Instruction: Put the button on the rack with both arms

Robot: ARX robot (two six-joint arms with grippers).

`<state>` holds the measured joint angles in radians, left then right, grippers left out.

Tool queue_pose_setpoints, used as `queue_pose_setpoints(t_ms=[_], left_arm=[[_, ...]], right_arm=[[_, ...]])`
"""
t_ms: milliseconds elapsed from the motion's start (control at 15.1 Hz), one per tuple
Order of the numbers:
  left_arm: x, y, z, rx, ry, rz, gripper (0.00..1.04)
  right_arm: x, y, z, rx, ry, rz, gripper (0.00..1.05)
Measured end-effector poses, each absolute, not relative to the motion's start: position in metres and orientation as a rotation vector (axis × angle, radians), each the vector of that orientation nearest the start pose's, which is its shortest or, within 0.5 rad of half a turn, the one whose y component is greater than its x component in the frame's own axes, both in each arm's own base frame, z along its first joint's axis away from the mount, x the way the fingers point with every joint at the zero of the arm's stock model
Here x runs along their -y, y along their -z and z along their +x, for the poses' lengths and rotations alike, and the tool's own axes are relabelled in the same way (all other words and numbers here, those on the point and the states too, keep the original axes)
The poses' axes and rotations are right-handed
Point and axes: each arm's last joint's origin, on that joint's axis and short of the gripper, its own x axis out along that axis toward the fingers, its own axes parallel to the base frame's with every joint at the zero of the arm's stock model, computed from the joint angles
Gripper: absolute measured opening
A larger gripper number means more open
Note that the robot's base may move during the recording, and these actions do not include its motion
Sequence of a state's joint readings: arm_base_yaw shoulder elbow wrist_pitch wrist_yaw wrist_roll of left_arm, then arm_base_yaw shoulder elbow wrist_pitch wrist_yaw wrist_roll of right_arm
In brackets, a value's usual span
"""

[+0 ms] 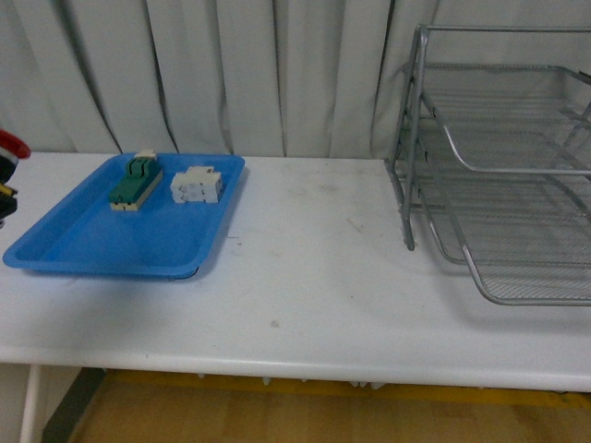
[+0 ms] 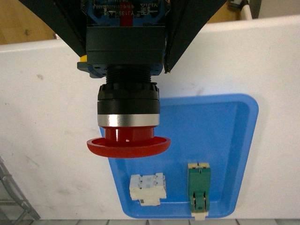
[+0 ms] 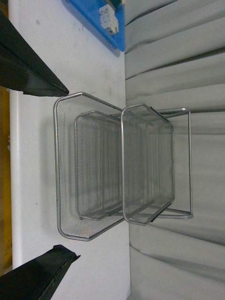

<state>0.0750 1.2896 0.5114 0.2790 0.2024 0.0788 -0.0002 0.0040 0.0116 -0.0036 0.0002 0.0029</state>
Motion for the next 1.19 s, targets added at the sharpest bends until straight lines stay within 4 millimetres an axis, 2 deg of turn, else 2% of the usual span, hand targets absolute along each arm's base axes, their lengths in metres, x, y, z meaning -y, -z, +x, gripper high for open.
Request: queue_pose_setpoints(t_ms=[132, 198, 1190], left_arm=[[-0.0174, -0.1659, 0.2383, -0.53, 0.111, -0.013, 0.36], [-0.0177, -0.1648, 0.2387, -0.523, 0.11, -0.022, 0.36], [-0.0124, -0.1641, 0.2398, -0.524, 0.112, -0.035, 0.36]], right_arm=[[0.0, -0.1668, 0.0972, 0.004, 0.0, 0.003, 0.98], [0.0, -0.1668, 0.0972, 0.004, 0.0, 0.003, 0.98], [0.0, -0.1667, 0.0972, 0.003, 0.001, 0.003, 0.98]])
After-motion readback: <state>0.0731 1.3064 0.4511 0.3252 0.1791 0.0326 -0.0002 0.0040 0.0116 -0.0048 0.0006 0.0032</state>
